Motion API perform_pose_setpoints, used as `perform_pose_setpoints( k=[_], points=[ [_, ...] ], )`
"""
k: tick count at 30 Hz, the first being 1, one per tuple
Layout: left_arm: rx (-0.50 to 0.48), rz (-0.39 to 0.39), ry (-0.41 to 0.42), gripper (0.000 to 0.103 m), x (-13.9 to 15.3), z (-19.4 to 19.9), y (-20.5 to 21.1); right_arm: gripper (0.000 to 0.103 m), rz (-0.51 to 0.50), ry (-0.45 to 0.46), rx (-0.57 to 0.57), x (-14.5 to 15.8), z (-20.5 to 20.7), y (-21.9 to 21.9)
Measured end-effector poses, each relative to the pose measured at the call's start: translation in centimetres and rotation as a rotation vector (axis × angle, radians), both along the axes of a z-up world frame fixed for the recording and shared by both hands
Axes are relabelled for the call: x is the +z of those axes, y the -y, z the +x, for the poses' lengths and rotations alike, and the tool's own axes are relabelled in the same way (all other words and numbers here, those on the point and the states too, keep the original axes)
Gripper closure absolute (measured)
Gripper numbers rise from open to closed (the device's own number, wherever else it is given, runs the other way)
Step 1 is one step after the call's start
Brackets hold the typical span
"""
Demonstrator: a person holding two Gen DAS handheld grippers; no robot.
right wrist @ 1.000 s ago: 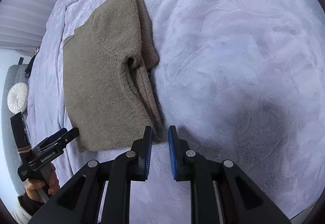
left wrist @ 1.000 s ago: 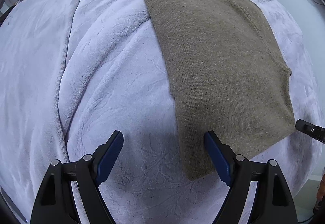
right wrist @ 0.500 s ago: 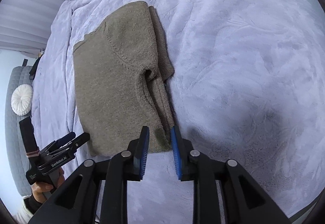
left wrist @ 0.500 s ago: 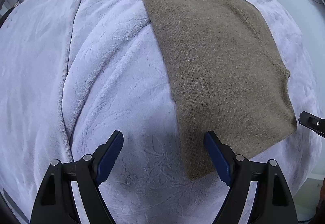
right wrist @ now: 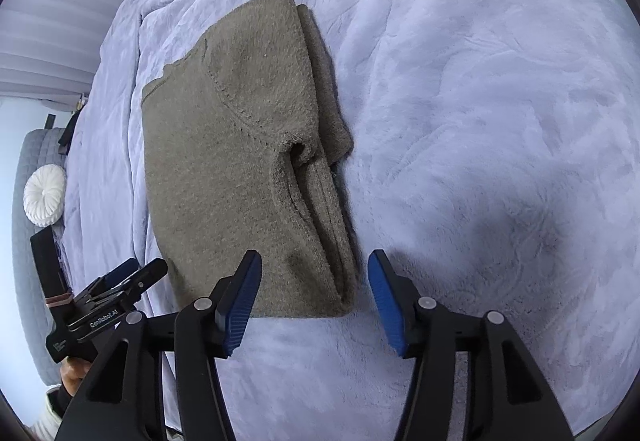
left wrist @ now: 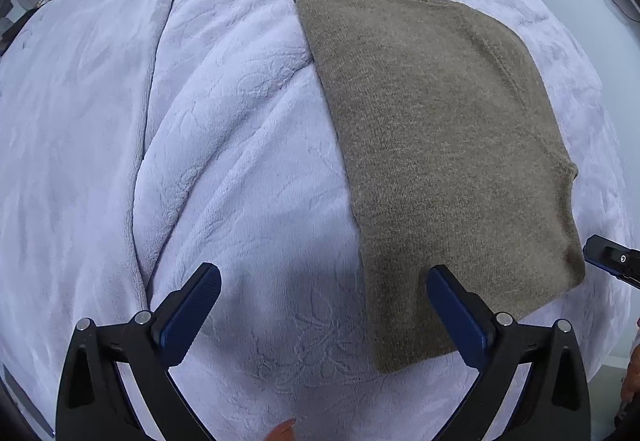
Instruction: Fold small clothes
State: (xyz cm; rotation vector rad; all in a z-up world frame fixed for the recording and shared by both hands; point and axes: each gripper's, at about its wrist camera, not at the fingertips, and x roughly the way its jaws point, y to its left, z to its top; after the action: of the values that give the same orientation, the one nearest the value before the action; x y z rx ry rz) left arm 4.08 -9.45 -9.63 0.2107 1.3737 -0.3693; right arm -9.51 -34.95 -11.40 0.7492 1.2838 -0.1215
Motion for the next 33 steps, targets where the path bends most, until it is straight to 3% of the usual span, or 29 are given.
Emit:
perform_pose_setpoints(
  k=[4, 12, 19, 25, 26, 27, 28, 29, 33],
  points=[
    [-0.01, -0.013, -0.009, 0.0, 0.1, 0.6, 0.0, 0.026, 0.0, 0.005, 0.003, 0.0, 0.3, 0.2],
    [0.056, -0.088, -0.115, 0.0, -1.3, 2.7, -0.9, 0.026, 0.025, 0.015, 0.008, -0.5, 1.3, 0.9],
    [0.09, -0.164, -0.086, 0.0, -0.7, 5.5, 0.1, 0.026, 0.059, 0.063, -0.014, -0.5, 3.8, 2.9],
    [0.097, -0.164, -0.071, 0.0, -1.3, 7.7, 1.9, 0.027, 0.092, 0.092, -0.014, -1.3, 7.1, 3.7],
    [0.096, -0.163, -0.071, 0.0, -1.4, 7.7, 2.2, 0.03, 0.1, 0.083, -0.016, -1.7, 7.6, 3.7],
    [0.096, -0.162, -0.071, 0.0, -1.6, 7.8, 2.4, 0.043, 0.114, 0.069, -0.016, -2.2, 8.1, 3.8],
    [0.095, -0.161, -0.073, 0.0, -1.7, 8.0, 2.7, 0.069, 0.14, 0.057, -0.016, -2.8, 8.5, 3.8],
    [0.095, -0.16, -0.074, 0.0, -1.8, 8.1, 3.0, 0.082, 0.15, 0.052, -0.015, -3.1, 8.7, 3.8],
    [0.086, -0.16, -0.071, 0.0, -2.1, 8.5, 3.9, 0.093, 0.016, 0.063, 0.06, -1.6, 9.0, 2.8]
  ],
)
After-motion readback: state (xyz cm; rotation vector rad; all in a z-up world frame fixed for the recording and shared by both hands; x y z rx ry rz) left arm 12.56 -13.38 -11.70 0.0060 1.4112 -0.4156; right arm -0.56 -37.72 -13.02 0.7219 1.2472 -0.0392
